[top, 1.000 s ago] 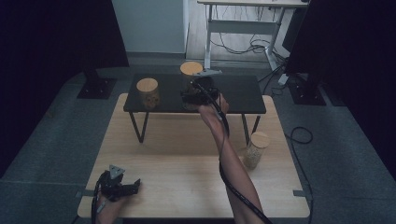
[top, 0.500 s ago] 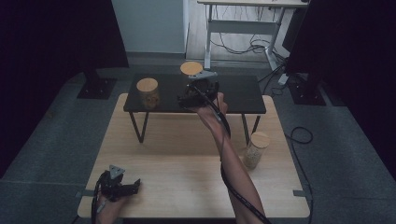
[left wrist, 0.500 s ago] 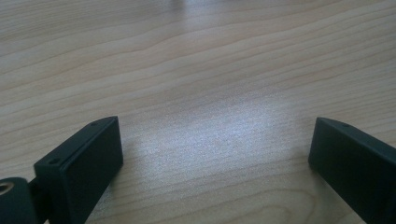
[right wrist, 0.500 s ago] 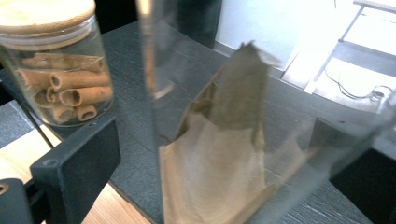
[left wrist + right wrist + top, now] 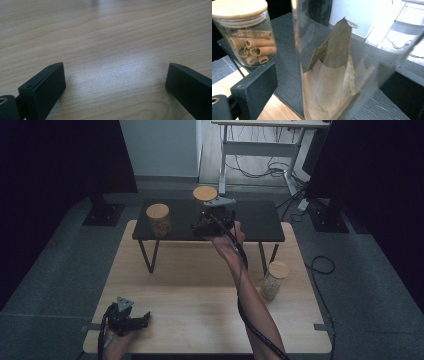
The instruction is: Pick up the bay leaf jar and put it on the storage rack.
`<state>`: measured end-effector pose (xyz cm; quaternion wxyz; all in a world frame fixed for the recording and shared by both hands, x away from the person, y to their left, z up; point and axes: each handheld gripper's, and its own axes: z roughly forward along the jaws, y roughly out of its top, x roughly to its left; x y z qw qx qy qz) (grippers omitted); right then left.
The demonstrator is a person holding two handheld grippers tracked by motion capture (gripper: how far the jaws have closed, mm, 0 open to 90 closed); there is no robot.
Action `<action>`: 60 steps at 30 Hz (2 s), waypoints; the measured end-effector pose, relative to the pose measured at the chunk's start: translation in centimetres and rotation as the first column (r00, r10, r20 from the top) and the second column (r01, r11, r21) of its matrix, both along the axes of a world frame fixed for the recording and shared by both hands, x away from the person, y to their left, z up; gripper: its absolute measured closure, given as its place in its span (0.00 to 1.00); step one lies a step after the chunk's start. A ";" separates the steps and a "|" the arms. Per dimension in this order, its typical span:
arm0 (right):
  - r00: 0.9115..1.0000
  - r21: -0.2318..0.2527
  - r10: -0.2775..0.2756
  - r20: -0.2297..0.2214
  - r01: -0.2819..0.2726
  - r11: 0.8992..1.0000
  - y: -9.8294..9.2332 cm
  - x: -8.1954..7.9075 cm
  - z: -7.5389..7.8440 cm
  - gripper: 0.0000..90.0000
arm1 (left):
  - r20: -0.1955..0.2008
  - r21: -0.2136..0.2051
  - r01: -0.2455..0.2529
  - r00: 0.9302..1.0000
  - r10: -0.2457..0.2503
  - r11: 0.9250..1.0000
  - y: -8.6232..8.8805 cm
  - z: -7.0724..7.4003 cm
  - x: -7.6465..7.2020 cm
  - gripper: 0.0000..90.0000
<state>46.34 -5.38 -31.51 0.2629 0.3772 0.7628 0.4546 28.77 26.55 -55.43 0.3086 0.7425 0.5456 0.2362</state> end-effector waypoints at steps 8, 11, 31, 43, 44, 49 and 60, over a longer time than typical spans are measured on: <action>1.000 0.010 0.011 0.007 -0.011 1.000 -0.5 -0.6 0.0 0.02 | 0.000 -0.001 0.000 1.000 0.000 1.000 0.0 0.0 0.0 0.03; 1.000 0.015 0.016 0.008 -0.016 1.000 -0.7 -0.8 -0.1 0.02 | 0.001 -0.001 0.000 1.000 0.000 1.000 0.0 0.0 0.0 0.03; 0.999 0.030 0.048 0.015 -0.048 0.998 -1.7 -2.7 -0.1 0.03 | 0.003 0.000 -0.001 1.000 0.001 1.000 0.0 0.0 0.0 0.03; 0.998 0.027 0.066 0.020 -0.067 0.997 -2.1 -3.9 -0.9 0.04 | 0.004 -0.001 -0.001 1.000 0.001 1.000 0.0 0.0 0.0 0.03; 0.997 0.025 0.067 0.022 -0.068 0.997 -2.1 -4.0 -1.0 0.04 | 0.004 -0.001 -0.001 1.000 0.001 1.000 0.0 0.0 0.0 0.03; 0.997 0.024 0.070 0.021 -0.070 0.997 -2.3 -4.4 -1.3 0.04 | 0.003 0.001 0.000 1.000 0.000 1.000 0.0 0.0 0.0 0.03; 0.996 0.020 0.078 0.031 -0.078 0.997 -2.8 -5.5 -1.6 0.04 | 0.003 0.001 -0.002 1.000 0.002 1.000 0.0 0.0 0.0 0.03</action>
